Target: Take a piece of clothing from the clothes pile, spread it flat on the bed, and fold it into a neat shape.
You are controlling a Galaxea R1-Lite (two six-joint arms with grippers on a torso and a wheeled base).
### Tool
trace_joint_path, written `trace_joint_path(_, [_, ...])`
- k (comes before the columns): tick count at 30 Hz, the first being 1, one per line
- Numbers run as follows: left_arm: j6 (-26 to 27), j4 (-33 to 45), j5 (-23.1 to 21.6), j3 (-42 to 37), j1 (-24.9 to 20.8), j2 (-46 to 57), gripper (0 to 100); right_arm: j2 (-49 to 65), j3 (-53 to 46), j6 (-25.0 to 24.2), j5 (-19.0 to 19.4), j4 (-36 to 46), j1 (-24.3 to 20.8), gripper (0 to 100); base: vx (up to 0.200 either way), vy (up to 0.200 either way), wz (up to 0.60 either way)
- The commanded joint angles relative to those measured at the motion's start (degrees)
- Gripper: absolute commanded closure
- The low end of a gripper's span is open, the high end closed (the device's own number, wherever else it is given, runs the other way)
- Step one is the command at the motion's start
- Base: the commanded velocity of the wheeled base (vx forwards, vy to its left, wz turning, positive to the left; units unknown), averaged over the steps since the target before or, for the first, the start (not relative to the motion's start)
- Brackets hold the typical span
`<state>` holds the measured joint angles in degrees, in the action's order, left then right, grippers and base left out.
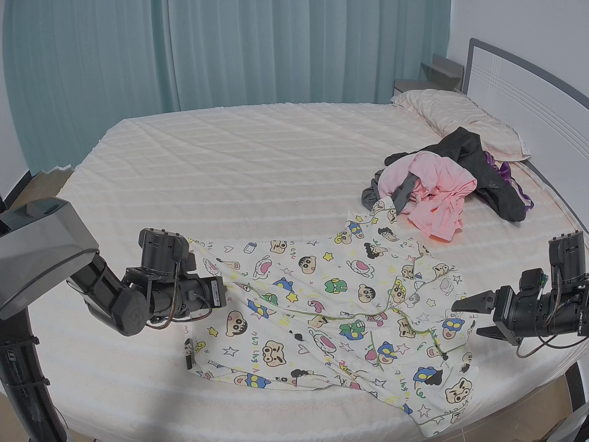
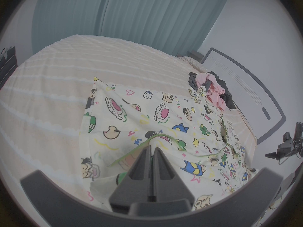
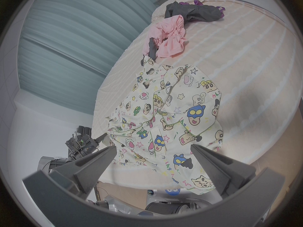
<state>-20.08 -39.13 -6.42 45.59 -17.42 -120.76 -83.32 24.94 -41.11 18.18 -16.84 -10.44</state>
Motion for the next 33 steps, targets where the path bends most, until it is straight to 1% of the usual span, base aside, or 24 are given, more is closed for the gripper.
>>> trace_joint_path(1, [-0.05,-0.16,1.15,3.1,-0.33,-3.96,100,-0.26,0.02,-0.03,0.02,-0.04,-0.02,0,0.0,0.0,0.0])
trace_joint_path(5, [-0.22,-0.33,3.52,6.44,-0.33,-7.12,100,-0.35,0.02,0.06,0.02,-0.04,-0.02,0,0.0,0.0,0.0])
trace_joint_path(8, [-0.31,-0.42,4.05,7.76,-0.42,-8.18,100,-0.44,0.02,0.06,0.02,-0.04,-0.02,0,0.0,0.0,0.0])
trace_joint_path(9, [-1.81,-0.51,4.32,9.08,-0.6,-8.53,0,-0.44,-0.07,0.06,0.02,-0.04,-0.02,0,0.0,0.0,0.0])
trace_joint_path(12, [-4.18,-2.18,4.32,10.04,-1.04,-8.88,0,-0.44,-0.07,0.06,0.02,-0.04,-0.02,0,0.0,0.0,0.0])
trace_joint_path(14, [-4.27,-3.67,4.4,9.95,-1.04,-8.97,0,-0.44,-0.07,0.06,0.02,-0.04,-0.02,0,0.0,0.0,0.0])
trace_joint_path(15, [-4.18,-7.19,4.58,9.16,-1.3,-9.58,0,-0.44,-0.16,-0.03,0.02,-0.04,-0.02,0,0.0,0.0,0.0])
trace_joint_path(18, [-4.27,-11.41,5.9,6.0,-1.56,-9.23,0,-0.44,-0.16,-0.03,0.11,-0.04,-0.02,0,0.0,0.0,0.0])
trace_joint_path(22, [-3.83,-12.02,5.9,1.16,-1.12,-7.12,0,-0.52,-0.24,-0.03,0.11,-0.04,-0.02,0,0.0,0.0,0.0])
trace_joint_path(26, [-2.86,-11.67,3.96,-3.67,0.81,-2.64,0,-0.44,-0.24,-0.03,0.11,-0.04,-0.02,0,0.0,0.0,0.0])
trace_joint_path(27, [-2.77,-11.58,2.38,-5.43,1.51,-0.97,0,-0.44,-0.24,-0.03,0.11,-0.04,-0.11,0,0.0,0.0,0.0])
trace_joint_path(29, [-2.77,-11.58,1.24,-7.54,2.39,0.79,0,-0.52,-0.24,-0.03,0.11,-0.04,-0.11,0,0.0,0.0,0.0])
trace_joint_path(33, [-2.77,-12.11,-0.69,-11.05,3.27,2.46,0,-0.44,-0.24,-0.03,0.02,-0.04,-0.11,0,0.0,0.0,0.0])
